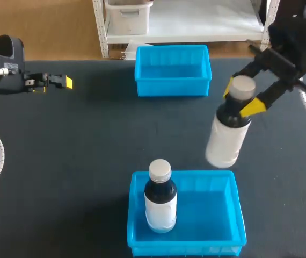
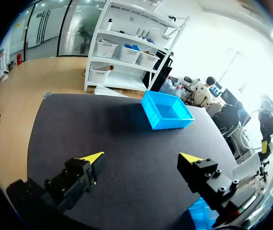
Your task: Pick up the bottle, and place it in the far bin if it is heavy, or in the near bin if it is light.
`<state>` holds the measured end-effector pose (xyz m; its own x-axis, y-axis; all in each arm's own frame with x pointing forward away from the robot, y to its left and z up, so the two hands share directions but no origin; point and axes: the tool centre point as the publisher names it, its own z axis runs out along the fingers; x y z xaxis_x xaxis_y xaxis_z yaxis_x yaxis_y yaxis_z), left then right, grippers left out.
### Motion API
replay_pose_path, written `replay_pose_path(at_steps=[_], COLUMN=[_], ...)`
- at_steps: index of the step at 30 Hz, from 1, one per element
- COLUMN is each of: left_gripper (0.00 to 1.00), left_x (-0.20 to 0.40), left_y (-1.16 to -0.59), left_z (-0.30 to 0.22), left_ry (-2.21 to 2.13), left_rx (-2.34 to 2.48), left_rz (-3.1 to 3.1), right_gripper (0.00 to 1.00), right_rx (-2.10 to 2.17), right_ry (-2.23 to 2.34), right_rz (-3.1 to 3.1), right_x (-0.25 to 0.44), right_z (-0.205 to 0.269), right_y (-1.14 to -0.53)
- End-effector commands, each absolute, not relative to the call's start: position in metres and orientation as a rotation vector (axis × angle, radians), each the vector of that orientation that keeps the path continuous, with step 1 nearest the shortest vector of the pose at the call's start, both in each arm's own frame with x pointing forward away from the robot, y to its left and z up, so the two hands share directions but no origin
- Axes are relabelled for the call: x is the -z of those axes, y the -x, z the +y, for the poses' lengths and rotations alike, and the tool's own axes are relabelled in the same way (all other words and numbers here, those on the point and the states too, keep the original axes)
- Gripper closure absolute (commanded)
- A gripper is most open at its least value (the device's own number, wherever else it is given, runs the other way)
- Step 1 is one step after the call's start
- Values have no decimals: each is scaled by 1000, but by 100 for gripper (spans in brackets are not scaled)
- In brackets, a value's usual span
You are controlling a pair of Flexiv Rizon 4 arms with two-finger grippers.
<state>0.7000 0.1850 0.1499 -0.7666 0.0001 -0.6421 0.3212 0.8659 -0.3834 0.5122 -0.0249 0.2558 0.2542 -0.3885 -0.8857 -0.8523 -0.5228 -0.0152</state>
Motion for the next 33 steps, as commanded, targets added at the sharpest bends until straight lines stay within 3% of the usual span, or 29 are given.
replay_pose_path(at_steps=[1,33], left_gripper=[0,0], left_x=[-150,-150], left_y=[-700,-700], left_z=[185,185], left_ry=[-231,-231], left_rx=[636,636], left_rz=[2374,2374], right_gripper=[100,100], right_rx=[-1294,-1403], right_ry=[2100,2339], right_rz=[1056,794], right_x=[-252,-179], right_z=[-13,19], right_y=[-505,-458])
